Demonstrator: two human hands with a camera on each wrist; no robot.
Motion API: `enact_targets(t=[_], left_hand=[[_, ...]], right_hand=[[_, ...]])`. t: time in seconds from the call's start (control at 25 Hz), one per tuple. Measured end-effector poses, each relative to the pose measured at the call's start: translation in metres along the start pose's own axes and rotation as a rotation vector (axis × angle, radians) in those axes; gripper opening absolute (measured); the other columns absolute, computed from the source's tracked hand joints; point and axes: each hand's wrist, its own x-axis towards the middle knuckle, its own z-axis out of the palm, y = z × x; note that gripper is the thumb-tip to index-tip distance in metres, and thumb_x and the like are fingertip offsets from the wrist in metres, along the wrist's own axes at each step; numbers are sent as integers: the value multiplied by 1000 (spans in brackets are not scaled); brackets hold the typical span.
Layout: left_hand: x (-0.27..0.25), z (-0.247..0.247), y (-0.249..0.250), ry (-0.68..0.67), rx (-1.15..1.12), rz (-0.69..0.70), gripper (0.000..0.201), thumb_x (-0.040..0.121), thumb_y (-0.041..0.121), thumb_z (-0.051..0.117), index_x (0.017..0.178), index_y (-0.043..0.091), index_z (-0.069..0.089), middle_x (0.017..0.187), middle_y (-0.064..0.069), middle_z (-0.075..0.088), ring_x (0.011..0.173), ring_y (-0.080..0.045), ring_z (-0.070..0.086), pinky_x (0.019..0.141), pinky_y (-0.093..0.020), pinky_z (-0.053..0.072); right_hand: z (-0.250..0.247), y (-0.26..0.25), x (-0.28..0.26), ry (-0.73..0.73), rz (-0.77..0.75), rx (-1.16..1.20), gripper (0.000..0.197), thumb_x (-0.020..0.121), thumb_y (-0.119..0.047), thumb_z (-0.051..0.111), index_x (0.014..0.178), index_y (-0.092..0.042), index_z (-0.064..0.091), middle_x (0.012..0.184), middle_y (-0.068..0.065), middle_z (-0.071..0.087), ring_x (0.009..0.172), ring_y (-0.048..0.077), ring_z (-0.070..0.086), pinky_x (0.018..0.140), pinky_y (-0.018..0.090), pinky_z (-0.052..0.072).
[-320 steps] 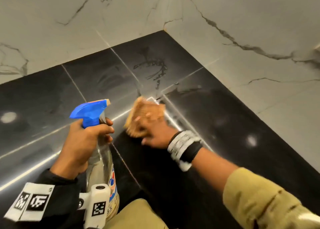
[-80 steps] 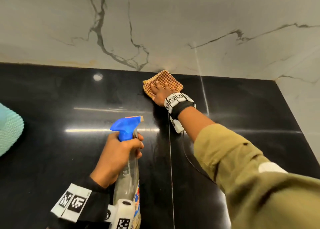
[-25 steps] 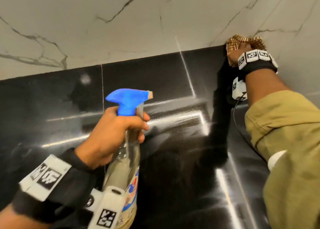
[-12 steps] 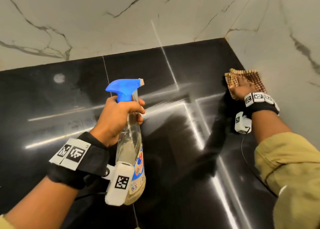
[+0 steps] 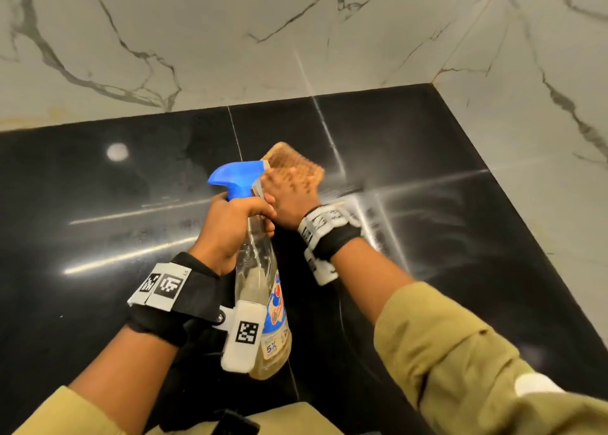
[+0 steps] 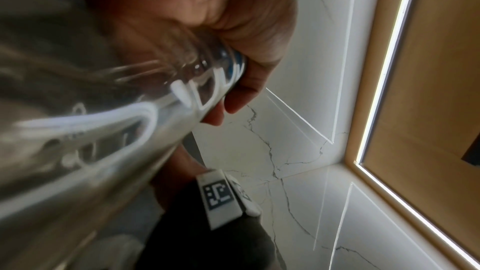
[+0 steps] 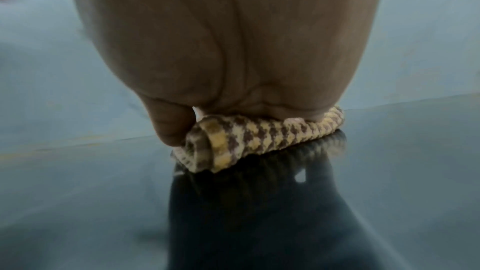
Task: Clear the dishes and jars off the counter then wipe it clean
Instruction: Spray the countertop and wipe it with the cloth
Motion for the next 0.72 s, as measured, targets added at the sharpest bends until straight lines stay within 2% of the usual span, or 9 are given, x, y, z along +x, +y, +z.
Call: enact_targets(t=[0.08, 0.12, 0.2, 0.28, 0.36, 0.44, 0.52, 0.64, 0.72], left_hand=[[-3, -2, 1, -3, -8, 5, 8, 75, -8, 59, 77, 0, 61, 69, -14, 57, 50, -23, 53, 60, -35, 50], [-4, -5, 1, -6, -4, 12, 8, 75, -7, 59, 77, 0, 61, 70, -14, 57, 51, -22, 53, 61, -35, 51], [-7, -14, 0, -11, 5, 27, 9, 77, -7, 58, 81, 0, 62, 74, -11, 59, 52, -21, 54, 61, -35, 52], [-11, -23, -3, -16, 10, 30, 9, 79, -6, 58, 84, 0, 62, 76, -8, 59, 54, -19, 55, 61, -34, 52], [-17, -33, -7, -12, 10, 27, 10, 80, -5, 58, 87, 1, 62, 77, -7, 60, 56, -19, 57, 61, -34, 53], [-21, -39, -9, -11, 10, 28, 10, 80, -4, 59, 87, 0, 63, 78, -8, 60, 57, -19, 57, 62, -34, 54], [-21, -37, -9, -25, 13, 22, 9, 80, -4, 59, 85, 1, 63, 79, -9, 60, 56, -19, 57, 61, -34, 53], [-16, -18, -7, -56, 28, 10, 10, 78, -7, 58, 81, 1, 63, 75, -10, 58, 51, -19, 54, 60, -34, 50], [-14, 1, -9, -80, 0, -16, 11, 75, -8, 57, 80, 0, 63, 69, -13, 57, 49, -22, 52, 58, -32, 47]], right_hand=[[16, -16, -13, -154, -48, 92, 68, 97, -47, 38, 154, -29, 5, 162, -5, 2, 149, 30, -4, 116, 60, 0], [22, 3, -22, -125, -56, 125, 68, 95, -49, 37, 154, -30, 10, 162, -5, 7, 149, 29, 0, 116, 60, 2], [21, 67, -42, 89, -15, 119, 65, 86, -54, 34, 146, -31, 37, 153, -2, 36, 143, 26, 28, 115, 53, 20], [17, 147, -56, 224, 168, -21, 51, 83, -48, 37, 128, -36, 56, 136, -9, 57, 129, 18, 49, 107, 41, 36], [13, 213, -66, 112, 449, -5, 49, 90, -45, 37, 136, -33, 49, 146, -1, 48, 134, 23, 44, 109, 41, 35], [17, 234, -60, -29, 709, 174, 64, 95, -47, 30, 153, -23, 20, 161, 6, 16, 145, 35, 21, 119, 48, 17], [32, 195, -49, 18, 607, 105, 75, 86, -55, 22, 153, -21, 21, 160, 7, 19, 144, 35, 22, 118, 51, 14], [39, 76, -50, 75, 212, 57, 70, 83, -47, 33, 148, -22, 36, 154, 9, 33, 143, 33, 27, 116, 53, 16], [41, 10, -67, 44, -19, 70, 66, 91, -46, 38, 152, -27, 23, 161, 2, 18, 148, 31, 11, 117, 59, 5]])
